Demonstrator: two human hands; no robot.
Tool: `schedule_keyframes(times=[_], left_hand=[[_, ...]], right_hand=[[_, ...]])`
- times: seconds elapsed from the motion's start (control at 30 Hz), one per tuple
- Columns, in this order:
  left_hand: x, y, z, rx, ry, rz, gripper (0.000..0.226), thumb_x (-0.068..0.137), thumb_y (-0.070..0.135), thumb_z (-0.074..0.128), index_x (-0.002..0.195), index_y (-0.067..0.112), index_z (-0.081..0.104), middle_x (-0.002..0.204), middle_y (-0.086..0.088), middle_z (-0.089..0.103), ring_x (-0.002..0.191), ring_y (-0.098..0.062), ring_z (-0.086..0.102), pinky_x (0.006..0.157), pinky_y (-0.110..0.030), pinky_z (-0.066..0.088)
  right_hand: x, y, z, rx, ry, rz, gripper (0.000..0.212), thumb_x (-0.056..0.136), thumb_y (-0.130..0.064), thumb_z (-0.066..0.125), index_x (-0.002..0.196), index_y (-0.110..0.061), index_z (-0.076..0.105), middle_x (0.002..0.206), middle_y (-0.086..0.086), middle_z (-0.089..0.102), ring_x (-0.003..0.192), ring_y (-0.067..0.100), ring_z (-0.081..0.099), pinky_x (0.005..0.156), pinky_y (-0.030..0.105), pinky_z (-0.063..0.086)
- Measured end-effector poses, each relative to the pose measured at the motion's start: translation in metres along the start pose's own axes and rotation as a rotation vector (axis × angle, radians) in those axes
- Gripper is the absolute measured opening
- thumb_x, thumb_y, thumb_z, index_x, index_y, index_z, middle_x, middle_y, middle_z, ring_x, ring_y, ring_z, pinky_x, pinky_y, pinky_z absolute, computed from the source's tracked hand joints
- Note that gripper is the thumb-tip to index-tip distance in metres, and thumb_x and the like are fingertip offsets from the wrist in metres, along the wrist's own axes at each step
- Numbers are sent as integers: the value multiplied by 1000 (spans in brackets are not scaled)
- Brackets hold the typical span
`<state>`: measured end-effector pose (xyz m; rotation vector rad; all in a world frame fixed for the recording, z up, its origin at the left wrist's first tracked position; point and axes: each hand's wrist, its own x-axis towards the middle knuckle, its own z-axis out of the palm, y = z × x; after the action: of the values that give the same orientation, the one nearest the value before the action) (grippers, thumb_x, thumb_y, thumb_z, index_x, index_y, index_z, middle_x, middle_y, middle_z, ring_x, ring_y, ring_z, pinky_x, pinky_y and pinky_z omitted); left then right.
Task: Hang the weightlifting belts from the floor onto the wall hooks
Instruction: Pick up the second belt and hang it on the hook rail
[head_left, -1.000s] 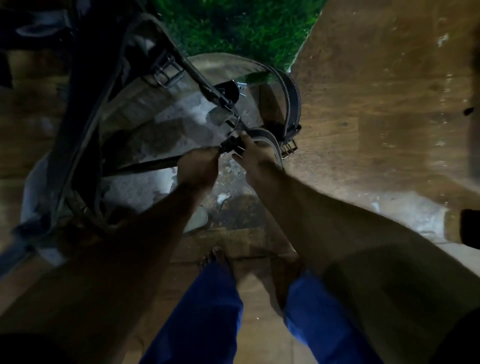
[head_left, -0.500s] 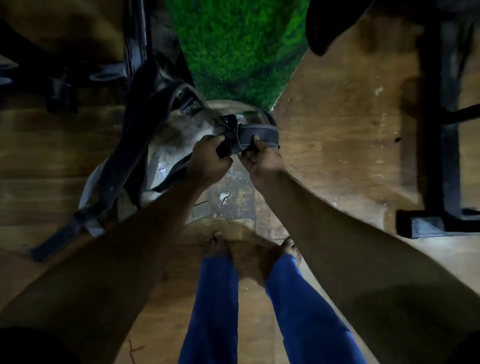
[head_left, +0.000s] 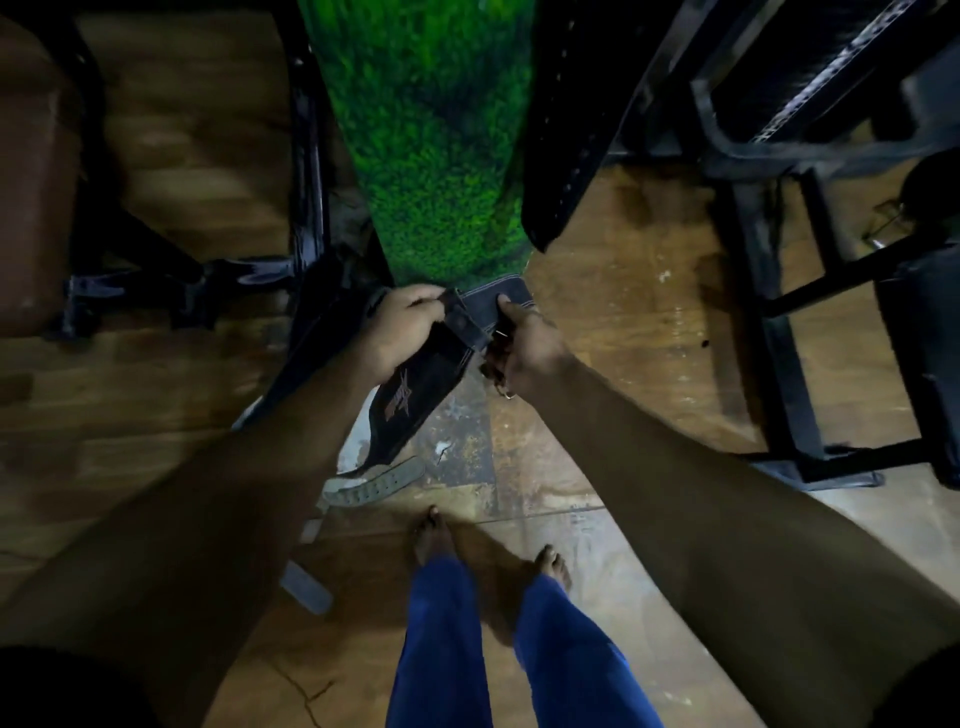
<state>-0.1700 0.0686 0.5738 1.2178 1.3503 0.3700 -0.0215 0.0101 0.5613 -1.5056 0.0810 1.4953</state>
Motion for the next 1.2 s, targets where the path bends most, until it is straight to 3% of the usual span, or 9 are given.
schedule_keyframes(times=[0.1,0.2,0.3,0.53,0.7,0.87,1.0,1.1,1.2], left_hand=[[-30,36,-10,-31,57,15,14,90,8,58,96,15,69,91,-5,66,87,-17,59,80,-29,47],[-65,69,-13,-61,109,68,7,85,13,61,81,14,66,83,-7,58,80,-18,53,74,-30,36],[-102,92,-14,30,80,157,20,93,20,66,88,2,70,84,-11,63,80,-17,56,73,-30,39],[-189,171,-21,-87,192,357,14,98,14,61,86,17,67,80,7,67,72,-1,61,71,-16,48],[-241,215,-28,-197,242,327,9,94,15,67,102,17,70,98,1,70,90,-8,62,78,-26,44],[-277,263,-23,-223,244,336,27,89,-1,55,96,21,68,77,10,68,77,-10,58,63,-24,40],[-300,308,-29,-408,198,368,18,90,13,55,101,13,69,85,0,67,79,-15,61,65,-28,43],[-303,339,-34,-530,166,287,24,100,33,56,100,13,69,90,-4,73,74,-18,71,65,-30,54],[-306,363,-40,-546,138,275,29,98,32,61,109,7,71,101,-13,75,75,-22,75,66,-34,63]], right_hand=[[-34,-18,10,0,0,-38,14,101,-18,60,90,-11,66,74,5,73,69,23,69,61,34,57],[-72,-41,15,8,-29,-65,10,100,-15,62,92,-10,64,81,8,73,71,24,71,58,34,58],[-113,-59,18,-69,-121,-88,13,101,-17,62,90,-10,61,81,8,68,67,24,66,61,36,56],[-212,-127,31,-202,-365,-312,11,102,-25,59,101,-15,57,89,7,70,73,23,68,65,32,57],[-276,-167,32,-390,-446,-420,8,98,-26,64,99,-19,60,88,3,71,69,16,67,56,23,53],[-324,-196,35,-553,-447,-651,19,100,-25,63,87,-12,66,74,1,68,62,14,64,47,19,48],[-352,-222,42,-647,-458,-846,38,103,-34,57,72,-15,67,73,0,68,67,12,64,69,29,51],[-374,-244,43,-667,-590,-862,36,106,-31,51,87,-7,71,85,10,72,78,21,69,78,36,58],[-387,-257,47,-704,-663,-857,43,106,-30,50,109,9,69,106,20,72,97,30,68,96,45,54]])
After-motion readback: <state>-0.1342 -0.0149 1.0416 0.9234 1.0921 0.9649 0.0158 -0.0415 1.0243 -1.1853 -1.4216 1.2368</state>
